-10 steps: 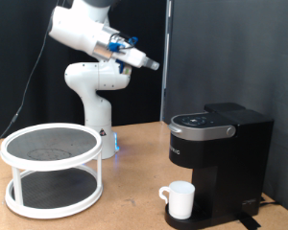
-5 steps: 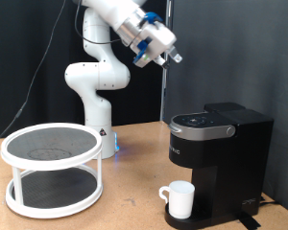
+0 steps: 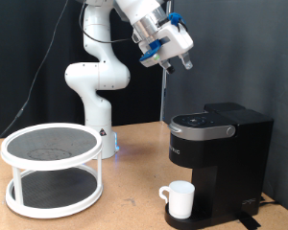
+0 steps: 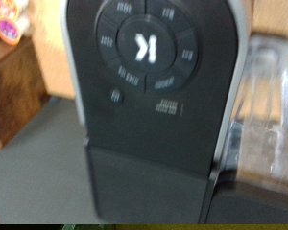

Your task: Make a cup of coffee with the keurig machine

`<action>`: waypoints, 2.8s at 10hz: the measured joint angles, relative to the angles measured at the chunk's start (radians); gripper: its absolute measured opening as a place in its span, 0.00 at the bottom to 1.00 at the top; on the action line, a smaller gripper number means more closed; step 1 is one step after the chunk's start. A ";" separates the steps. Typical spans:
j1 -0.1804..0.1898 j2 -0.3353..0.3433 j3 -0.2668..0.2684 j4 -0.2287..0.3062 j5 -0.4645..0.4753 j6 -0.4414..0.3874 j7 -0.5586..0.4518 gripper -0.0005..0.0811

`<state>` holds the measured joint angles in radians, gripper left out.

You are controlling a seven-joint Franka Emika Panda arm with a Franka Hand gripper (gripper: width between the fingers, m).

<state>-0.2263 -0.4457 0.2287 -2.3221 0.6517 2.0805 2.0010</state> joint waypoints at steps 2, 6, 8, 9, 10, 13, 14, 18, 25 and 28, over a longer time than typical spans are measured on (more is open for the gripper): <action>-0.003 0.019 0.062 0.026 -0.131 0.013 0.080 0.91; -0.004 0.146 0.108 0.166 -0.230 -0.087 0.169 0.91; -0.005 0.213 0.108 0.227 -0.264 -0.133 0.171 0.91; -0.005 0.237 0.109 0.244 -0.286 -0.135 0.172 0.91; -0.005 0.254 0.110 0.253 -0.308 -0.135 0.180 0.91; -0.005 0.279 0.112 0.258 -0.335 -0.130 0.183 0.91; -0.005 0.285 0.112 0.258 -0.335 -0.130 0.182 0.91; -0.006 0.306 0.110 0.258 -0.358 -0.178 0.175 0.60; -0.004 0.408 0.126 0.259 -0.406 -0.162 0.218 0.02; 0.000 0.445 0.132 0.260 -0.413 -0.142 0.221 0.01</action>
<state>-0.2263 -0.0003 0.3603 -2.0622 0.2382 1.9385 2.2219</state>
